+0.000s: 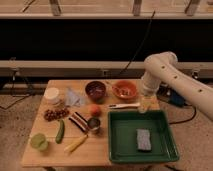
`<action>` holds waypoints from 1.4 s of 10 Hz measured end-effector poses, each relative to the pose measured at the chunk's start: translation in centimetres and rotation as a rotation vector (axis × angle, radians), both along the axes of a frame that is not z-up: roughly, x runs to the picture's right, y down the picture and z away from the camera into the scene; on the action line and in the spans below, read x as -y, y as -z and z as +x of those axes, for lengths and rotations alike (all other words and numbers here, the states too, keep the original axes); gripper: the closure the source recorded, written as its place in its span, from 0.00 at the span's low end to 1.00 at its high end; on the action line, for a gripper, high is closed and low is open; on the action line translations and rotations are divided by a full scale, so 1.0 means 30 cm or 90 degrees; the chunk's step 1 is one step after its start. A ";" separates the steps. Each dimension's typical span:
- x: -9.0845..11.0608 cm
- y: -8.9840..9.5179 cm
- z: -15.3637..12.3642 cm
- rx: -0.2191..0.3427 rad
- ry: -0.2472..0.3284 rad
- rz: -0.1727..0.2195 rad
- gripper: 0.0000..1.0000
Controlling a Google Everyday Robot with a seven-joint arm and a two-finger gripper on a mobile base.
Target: Place eraser in plastic cup
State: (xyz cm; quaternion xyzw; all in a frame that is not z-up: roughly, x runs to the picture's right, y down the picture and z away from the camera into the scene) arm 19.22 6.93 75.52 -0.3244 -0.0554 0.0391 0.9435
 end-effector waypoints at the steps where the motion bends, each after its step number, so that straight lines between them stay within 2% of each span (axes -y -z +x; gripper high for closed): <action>1: 0.000 0.000 0.000 0.000 0.000 0.000 0.20; 9: 0.002 0.000 0.000 0.000 -0.001 0.000 0.20; 11: 0.004 -0.007 -0.002 0.007 -0.004 -0.013 0.20; 14: -0.015 0.007 -0.110 0.026 0.011 -0.023 0.20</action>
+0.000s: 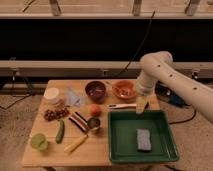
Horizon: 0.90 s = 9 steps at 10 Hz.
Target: Place eraser in plastic cup
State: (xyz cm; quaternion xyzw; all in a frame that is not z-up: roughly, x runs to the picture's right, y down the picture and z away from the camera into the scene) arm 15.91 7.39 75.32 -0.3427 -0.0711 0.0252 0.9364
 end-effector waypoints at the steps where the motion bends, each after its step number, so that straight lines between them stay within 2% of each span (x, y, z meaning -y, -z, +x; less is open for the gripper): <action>1: -0.007 0.006 -0.077 0.008 0.006 0.002 0.20; 5: -0.038 0.027 -0.422 0.030 0.020 0.016 0.20; 7: -0.063 0.028 -0.595 0.039 0.029 0.015 0.20; 9: -0.095 0.029 -0.683 0.048 0.037 0.008 0.20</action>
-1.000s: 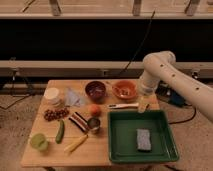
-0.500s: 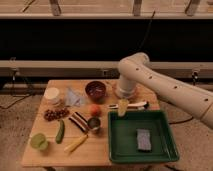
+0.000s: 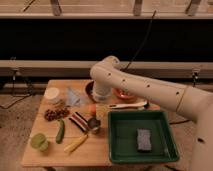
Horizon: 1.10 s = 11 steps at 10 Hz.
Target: Place eraser in plastic cup
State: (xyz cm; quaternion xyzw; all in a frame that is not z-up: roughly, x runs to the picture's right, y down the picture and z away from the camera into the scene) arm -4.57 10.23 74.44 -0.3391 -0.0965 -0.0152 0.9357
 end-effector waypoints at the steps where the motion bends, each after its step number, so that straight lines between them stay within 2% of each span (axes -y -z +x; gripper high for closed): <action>1: -0.030 0.004 -0.048 0.006 0.004 -0.009 0.20; 2: -0.072 0.016 -0.110 0.018 0.012 -0.019 0.20; 5: -0.158 0.027 -0.202 0.035 0.025 -0.035 0.20; 8: -0.257 -0.015 -0.285 0.055 0.039 -0.047 0.20; 11: -0.294 -0.090 -0.317 0.063 0.034 -0.052 0.20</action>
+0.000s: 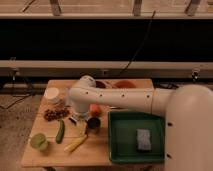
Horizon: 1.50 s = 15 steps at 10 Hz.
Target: Place eraser in plastic cup
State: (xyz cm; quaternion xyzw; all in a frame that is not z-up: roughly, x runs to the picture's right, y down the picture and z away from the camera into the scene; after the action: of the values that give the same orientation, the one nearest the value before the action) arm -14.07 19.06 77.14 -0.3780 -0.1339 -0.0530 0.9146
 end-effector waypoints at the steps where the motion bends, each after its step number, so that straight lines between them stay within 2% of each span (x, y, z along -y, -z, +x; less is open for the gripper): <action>1: 0.005 -0.027 -0.008 0.001 -0.005 0.000 0.20; 5: 0.020 -0.085 -0.025 -0.004 -0.021 0.007 0.20; 10: -0.025 -0.135 -0.059 -0.019 -0.023 0.012 0.20; 12: -0.044 -0.163 -0.076 -0.028 -0.026 0.013 0.20; 15: -0.035 -0.210 -0.059 -0.052 -0.048 0.014 0.20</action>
State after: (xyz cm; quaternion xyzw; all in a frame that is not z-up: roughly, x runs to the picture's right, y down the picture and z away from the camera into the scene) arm -15.83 20.12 83.43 -0.3644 -0.1097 -0.0048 0.9247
